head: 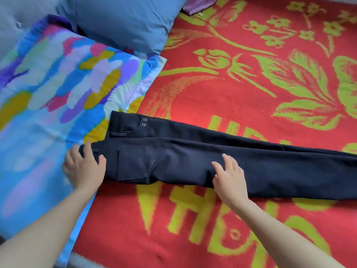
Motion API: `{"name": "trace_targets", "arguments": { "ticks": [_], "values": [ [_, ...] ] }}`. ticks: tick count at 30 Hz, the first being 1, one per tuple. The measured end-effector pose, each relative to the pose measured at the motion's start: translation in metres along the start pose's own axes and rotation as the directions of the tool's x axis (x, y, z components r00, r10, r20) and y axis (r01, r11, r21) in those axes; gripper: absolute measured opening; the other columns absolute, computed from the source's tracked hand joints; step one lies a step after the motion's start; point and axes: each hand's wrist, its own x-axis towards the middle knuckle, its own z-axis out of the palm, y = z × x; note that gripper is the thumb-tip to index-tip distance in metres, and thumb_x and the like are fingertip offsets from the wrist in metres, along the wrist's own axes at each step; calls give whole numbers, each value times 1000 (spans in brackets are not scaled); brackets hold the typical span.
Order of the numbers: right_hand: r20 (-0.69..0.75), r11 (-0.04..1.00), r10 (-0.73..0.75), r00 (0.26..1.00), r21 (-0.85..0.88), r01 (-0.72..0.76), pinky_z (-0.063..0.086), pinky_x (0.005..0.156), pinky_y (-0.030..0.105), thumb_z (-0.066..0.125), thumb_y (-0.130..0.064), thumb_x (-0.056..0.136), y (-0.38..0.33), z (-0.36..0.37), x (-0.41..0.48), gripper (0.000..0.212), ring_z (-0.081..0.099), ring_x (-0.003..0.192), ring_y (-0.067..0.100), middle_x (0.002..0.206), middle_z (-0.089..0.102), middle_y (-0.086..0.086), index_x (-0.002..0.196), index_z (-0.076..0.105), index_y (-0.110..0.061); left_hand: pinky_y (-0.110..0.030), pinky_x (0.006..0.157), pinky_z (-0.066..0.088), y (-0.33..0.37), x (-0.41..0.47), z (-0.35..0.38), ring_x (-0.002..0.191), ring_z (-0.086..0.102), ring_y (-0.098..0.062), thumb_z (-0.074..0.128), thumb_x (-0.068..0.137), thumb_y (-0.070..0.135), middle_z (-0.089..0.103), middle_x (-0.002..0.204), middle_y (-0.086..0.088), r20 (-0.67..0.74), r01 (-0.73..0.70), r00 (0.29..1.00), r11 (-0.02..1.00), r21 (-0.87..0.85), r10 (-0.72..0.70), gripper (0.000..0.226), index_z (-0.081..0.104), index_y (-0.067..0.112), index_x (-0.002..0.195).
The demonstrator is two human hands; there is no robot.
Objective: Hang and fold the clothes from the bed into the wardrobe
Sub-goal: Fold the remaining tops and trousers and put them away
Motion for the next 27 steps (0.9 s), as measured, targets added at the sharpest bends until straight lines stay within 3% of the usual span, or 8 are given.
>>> {"name": "trace_targets", "arguments": {
  "ticks": [3, 7, 10, 14, 17, 20, 24, 27],
  "values": [
    [-6, 1000, -16, 1000, 18, 16, 54, 62, 42, 85, -3, 43, -64, -4, 30, 48, 66, 95, 40, 104, 66, 26, 88, 71, -6, -50, 103, 28, -24, 45, -7, 126, 35, -43, 61, 88, 21, 39, 137, -29, 187, 228, 963, 955, -191, -193, 61, 35, 4, 141],
    [28, 998, -46, 999, 40, 45, 54, 73, 42, 86, -16, 55, -127, 0, 63, 57, 62, 107, 36, 116, 63, 20, 108, 68, -9, -41, 102, 34, -28, 62, -13, 124, 44, -35, 68, 84, 19, 45, 136, -23, 419, 350, 894, 836, -424, -162, 72, 30, 8, 144],
    [157, 998, -54, 986, 27, 51, 25, 110, 44, 56, -24, 89, -161, 4, 86, 66, 18, 143, 27, 155, 20, 12, 148, 25, -18, -43, 105, 37, -29, 70, -7, 126, 44, -31, 74, 78, 13, 42, 141, -15, 555, 457, 819, 746, -483, -143, 84, 26, 17, 147],
    [306, 996, 14, 952, -88, 13, 10, 114, 48, 57, -28, 89, -164, 9, 101, 82, 7, 145, 22, 158, 7, 4, 150, 3, -28, -43, 96, 46, -26, 88, -11, 113, 54, -31, 69, 73, -12, 47, 134, -15, 693, 668, 705, 466, -580, -149, 84, 32, 13, 143],
    [222, 986, 44, 974, -167, -6, 26, 105, 49, 78, -34, 71, -153, 3, 103, 82, 48, 121, 27, 126, 54, 8, 141, 39, -20, -14, 66, 51, -19, 92, -30, 77, 61, -9, 61, 74, -21, 63, 95, -3, 641, 543, 766, 496, -677, 37, 58, 54, 5, 125],
    [-53, 977, 91, 994, -187, -100, 27, 74, 36, 88, -15, 49, -142, -16, 116, 35, 59, 70, 31, 70, 61, 7, 79, 71, -12, -3, 65, 46, -2, 108, -43, 63, 59, 11, 61, 76, -18, 62, 86, 8, 458, 354, 882, 479, -803, 116, 48, 59, 15, 111],
    [-57, 918, 393, 918, -43, -395, 20, 104, 46, 64, -24, 86, -133, -42, 145, 52, 30, 132, 36, 138, 38, 19, 133, 45, -16, -21, 84, 49, 32, 139, -19, 83, 63, -6, 66, 79, -6, 66, 97, -2, 290, 200, 954, 560, -804, 76, 32, 62, 12, 106],
    [95, 928, 372, 923, -70, -366, 14, 111, 56, 56, -36, 91, -141, -39, 139, 72, 3, 144, 35, 155, 8, 20, 149, 16, -20, -32, 92, 46, 44, 146, 5, 99, 63, -24, 66, 82, 2, 68, 103, -6, 244, 159, 969, 691, -705, 26, 27, 64, 5, 108]
  ]
}}
